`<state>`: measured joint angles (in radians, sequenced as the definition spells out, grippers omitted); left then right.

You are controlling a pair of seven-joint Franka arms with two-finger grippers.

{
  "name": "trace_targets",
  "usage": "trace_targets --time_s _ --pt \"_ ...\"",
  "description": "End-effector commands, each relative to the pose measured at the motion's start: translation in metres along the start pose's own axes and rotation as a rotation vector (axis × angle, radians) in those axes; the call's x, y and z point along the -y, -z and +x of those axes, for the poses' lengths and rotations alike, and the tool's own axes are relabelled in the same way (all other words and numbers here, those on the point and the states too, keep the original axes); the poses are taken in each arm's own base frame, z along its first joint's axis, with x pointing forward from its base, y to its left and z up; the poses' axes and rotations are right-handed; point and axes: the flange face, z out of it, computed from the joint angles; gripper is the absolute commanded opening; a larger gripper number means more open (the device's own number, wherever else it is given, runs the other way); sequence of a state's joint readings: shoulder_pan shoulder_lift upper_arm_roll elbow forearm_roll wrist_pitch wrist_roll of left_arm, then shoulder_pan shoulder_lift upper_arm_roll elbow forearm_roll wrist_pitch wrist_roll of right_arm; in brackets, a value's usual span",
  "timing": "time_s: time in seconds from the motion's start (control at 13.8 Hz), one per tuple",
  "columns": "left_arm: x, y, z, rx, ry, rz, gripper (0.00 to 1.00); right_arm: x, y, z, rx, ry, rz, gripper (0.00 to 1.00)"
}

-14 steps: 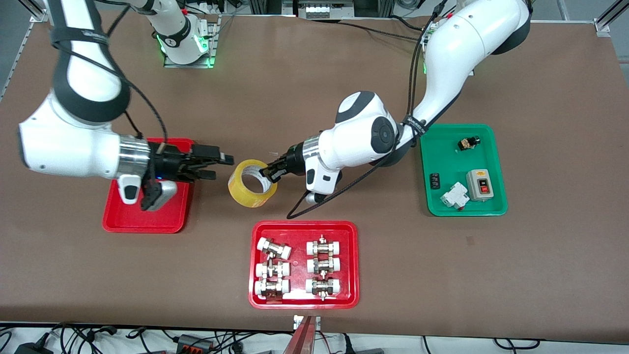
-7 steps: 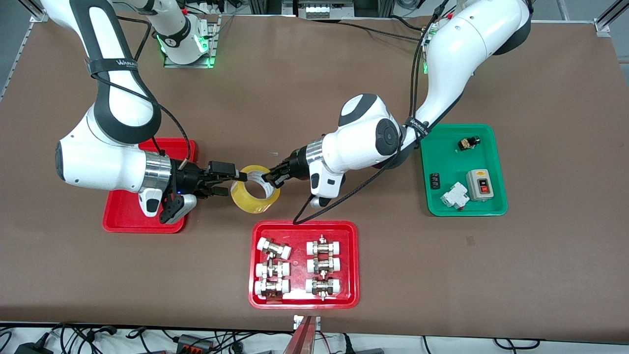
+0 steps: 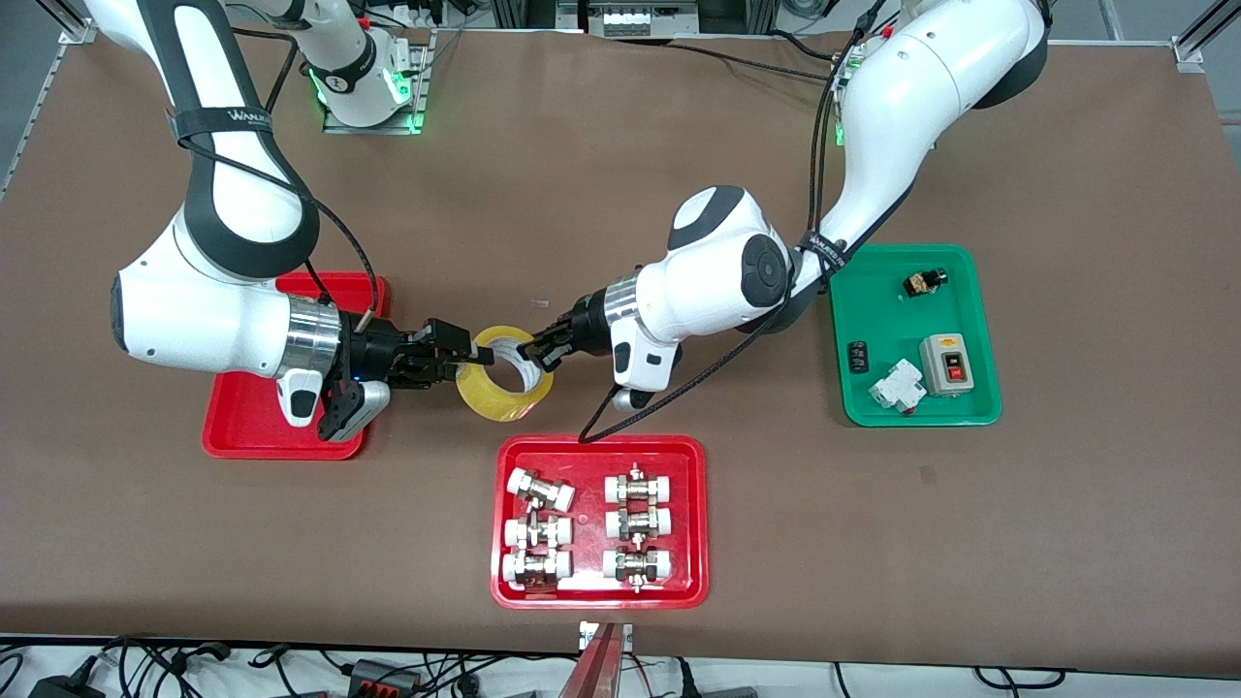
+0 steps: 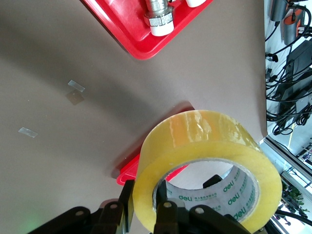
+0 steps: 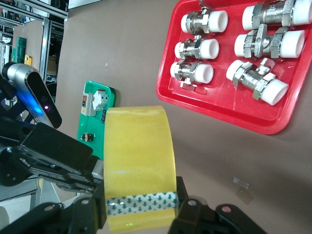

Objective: Left arm passes tape to right arm into tray
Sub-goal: 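Grasp the tape roll with the right gripper beside the left gripper, then open the left gripper and withdraw it while the right gripper holds tape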

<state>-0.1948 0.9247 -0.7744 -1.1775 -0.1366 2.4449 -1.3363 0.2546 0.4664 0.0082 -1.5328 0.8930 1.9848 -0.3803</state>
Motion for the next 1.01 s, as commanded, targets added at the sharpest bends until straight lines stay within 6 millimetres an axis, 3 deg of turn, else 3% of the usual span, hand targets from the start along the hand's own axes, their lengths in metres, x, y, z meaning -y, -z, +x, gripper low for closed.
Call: trace_targets --time_s 0.0,0.07,0.14,0.22,0.29,0.43,0.58,0.72,0.94 --pt "-0.008 0.009 -0.004 0.003 -0.005 -0.020 0.13 0.006 0.005 0.002 -0.020 0.012 0.010 0.00" --pt "-0.010 0.012 -0.004 0.000 -0.008 -0.023 0.30 0.006 0.005 0.002 -0.019 0.012 0.011 0.00" --pt "-0.012 0.021 0.004 -0.010 -0.002 -0.033 0.60 0.006 0.005 0.002 -0.019 0.012 0.011 0.00" --pt "-0.017 0.035 0.017 -0.036 -0.010 -0.048 1.00 0.007 0.006 0.002 -0.018 0.013 0.011 0.00" --pt "-0.019 0.042 0.014 -0.059 -0.050 -0.043 1.00 0.007 0.006 0.002 -0.018 0.014 0.010 0.00" --pt "-0.022 0.061 0.027 -0.080 -0.044 -0.053 1.00 0.008 0.011 0.003 -0.022 -0.014 0.008 0.00" --pt "-0.019 0.102 0.035 -0.145 -0.073 0.040 1.00 -0.005 0.026 0.000 -0.013 -0.029 0.004 0.00" --pt "-0.016 0.164 0.056 -0.209 -0.066 0.142 1.00 -0.046 0.059 -0.008 0.029 -0.068 0.016 0.00" --pt "-0.003 0.233 0.074 -0.260 -0.019 0.255 1.00 -0.134 0.103 -0.039 0.130 -0.080 0.029 0.00"
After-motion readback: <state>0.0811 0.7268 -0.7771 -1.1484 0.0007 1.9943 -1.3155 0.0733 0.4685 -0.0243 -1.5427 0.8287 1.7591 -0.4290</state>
